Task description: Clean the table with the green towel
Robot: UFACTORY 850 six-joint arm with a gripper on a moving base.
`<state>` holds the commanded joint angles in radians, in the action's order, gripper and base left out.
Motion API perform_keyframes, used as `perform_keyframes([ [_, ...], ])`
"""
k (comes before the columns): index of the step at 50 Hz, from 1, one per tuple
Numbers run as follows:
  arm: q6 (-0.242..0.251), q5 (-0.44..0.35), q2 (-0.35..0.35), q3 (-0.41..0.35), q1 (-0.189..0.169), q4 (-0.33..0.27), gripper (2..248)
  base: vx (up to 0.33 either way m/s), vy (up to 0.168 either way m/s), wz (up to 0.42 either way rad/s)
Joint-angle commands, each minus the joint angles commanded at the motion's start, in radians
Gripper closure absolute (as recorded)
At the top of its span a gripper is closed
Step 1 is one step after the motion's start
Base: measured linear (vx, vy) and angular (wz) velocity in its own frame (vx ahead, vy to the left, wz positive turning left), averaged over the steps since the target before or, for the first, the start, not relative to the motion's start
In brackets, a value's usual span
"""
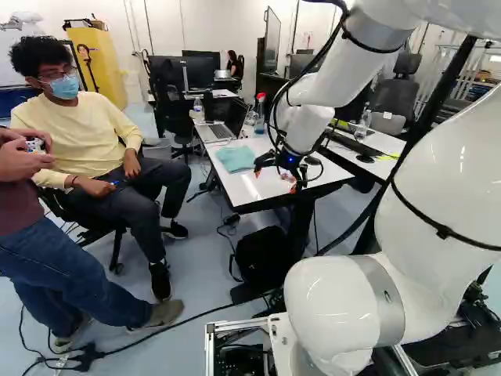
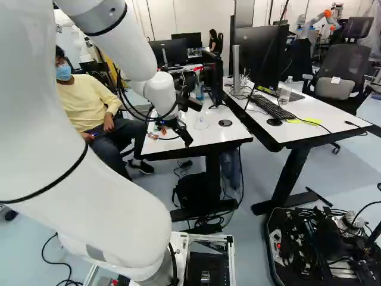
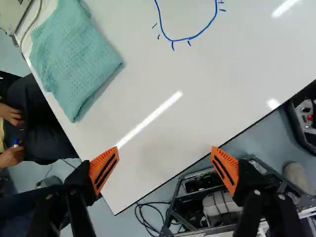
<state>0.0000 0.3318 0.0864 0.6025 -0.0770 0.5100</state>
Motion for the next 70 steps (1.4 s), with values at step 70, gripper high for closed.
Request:
perform_keyframes([
  [70, 0.0, -0.616, -0.15, 0.085, 0.148, 0.369, 3, 0.0, 0.0, 0.0],
])
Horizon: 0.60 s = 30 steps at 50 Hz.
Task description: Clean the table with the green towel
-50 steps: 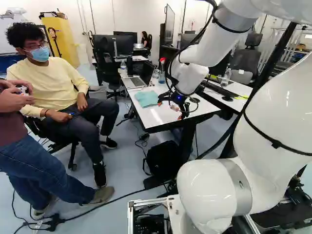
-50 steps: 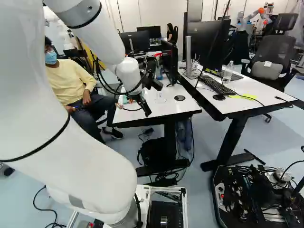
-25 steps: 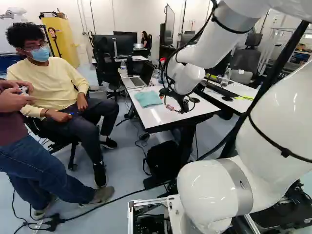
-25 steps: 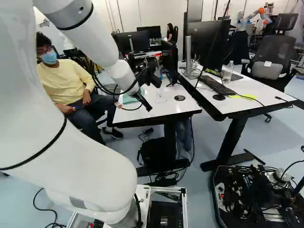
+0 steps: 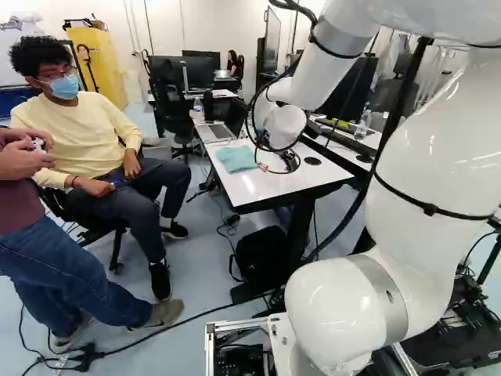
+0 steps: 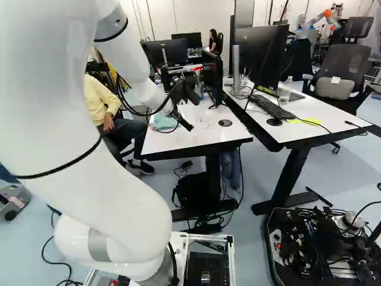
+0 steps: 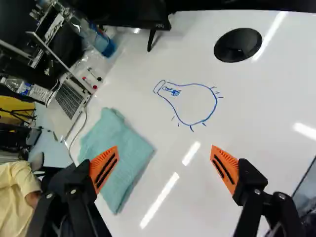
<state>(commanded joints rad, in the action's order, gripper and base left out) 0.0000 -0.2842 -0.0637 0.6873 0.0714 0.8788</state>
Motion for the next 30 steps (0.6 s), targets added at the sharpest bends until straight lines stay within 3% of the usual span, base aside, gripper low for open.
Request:
perform_keyframes([
  [30, 0.0, -0.315, -0.134, 0.067, 0.093, 0.109, 3, 0.0, 0.0, 0.0],
])
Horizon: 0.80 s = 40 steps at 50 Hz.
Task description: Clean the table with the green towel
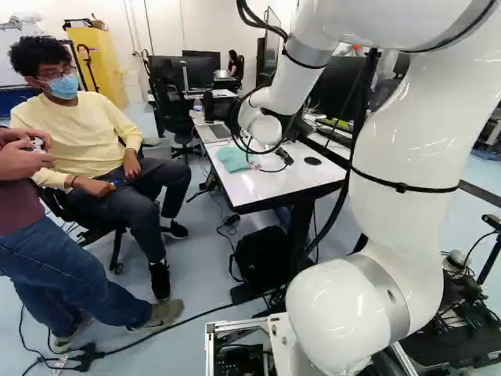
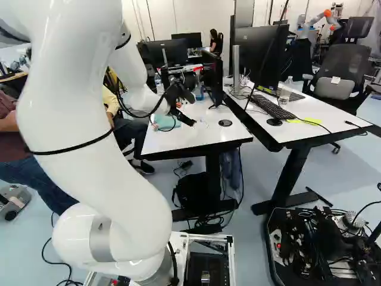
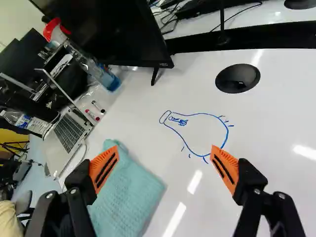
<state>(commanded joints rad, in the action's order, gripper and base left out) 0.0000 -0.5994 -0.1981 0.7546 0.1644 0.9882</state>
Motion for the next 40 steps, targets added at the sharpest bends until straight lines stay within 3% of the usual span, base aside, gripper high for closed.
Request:
perform_keyframes([
  [13, 0.0, -0.109, -0.054, 0.027, 0.038, 0.026, 3, 0.0, 0.0, 0.0],
  [40, 0.0, -0.121, -0.239, 0.18, 0.07, 0.028, 3, 0.0, 0.0, 0.0],
])
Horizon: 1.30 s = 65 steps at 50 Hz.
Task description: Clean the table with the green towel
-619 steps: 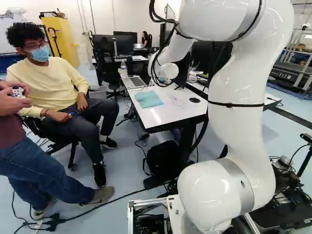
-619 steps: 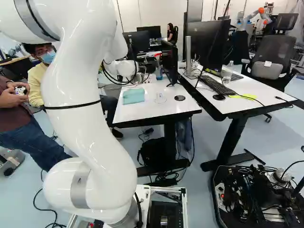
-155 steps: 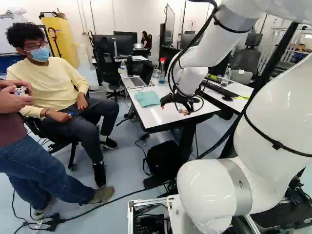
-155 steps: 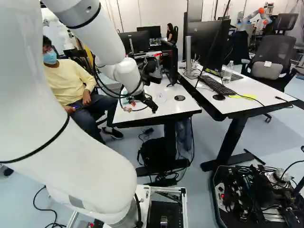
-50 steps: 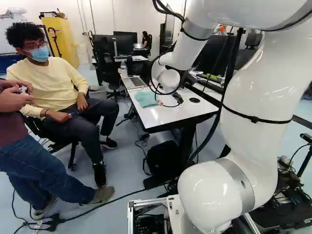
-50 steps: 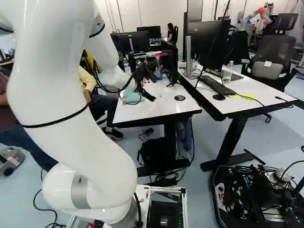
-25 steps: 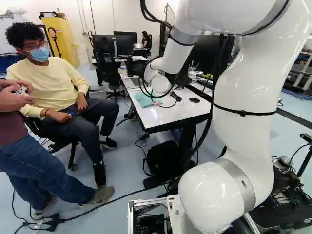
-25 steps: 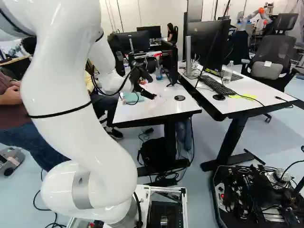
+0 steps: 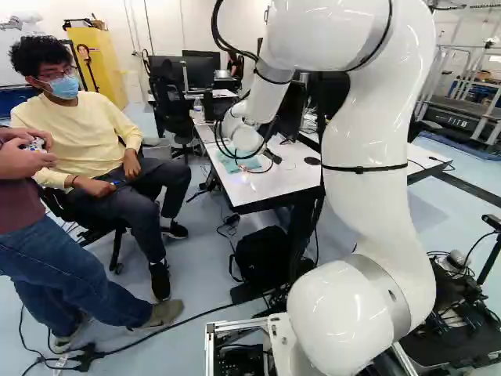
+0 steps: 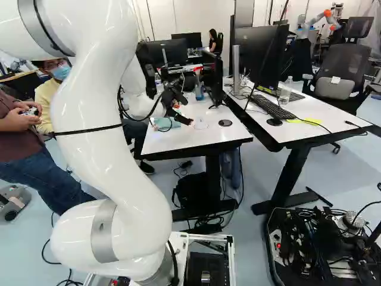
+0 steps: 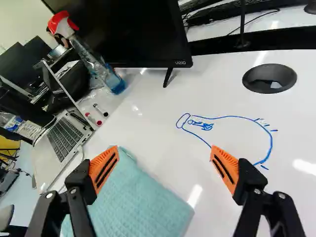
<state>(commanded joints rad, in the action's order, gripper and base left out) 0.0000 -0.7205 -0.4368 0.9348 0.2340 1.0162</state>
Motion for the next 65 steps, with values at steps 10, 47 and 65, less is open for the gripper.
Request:
perform_keyframes([
  [10, 0.0, 0.0, -0.06, 0.058, 0.009, -0.034, 3, 0.0, 0.0, 0.0],
  [47, 0.0, 0.07, -0.085, 0.088, 0.032, -0.413, 3, 0.0, 0.0, 0.0],
  [65, 0.0, 0.177, -0.131, 0.149, 0.021, -0.6, 3, 0.0, 0.0, 0.0],
])
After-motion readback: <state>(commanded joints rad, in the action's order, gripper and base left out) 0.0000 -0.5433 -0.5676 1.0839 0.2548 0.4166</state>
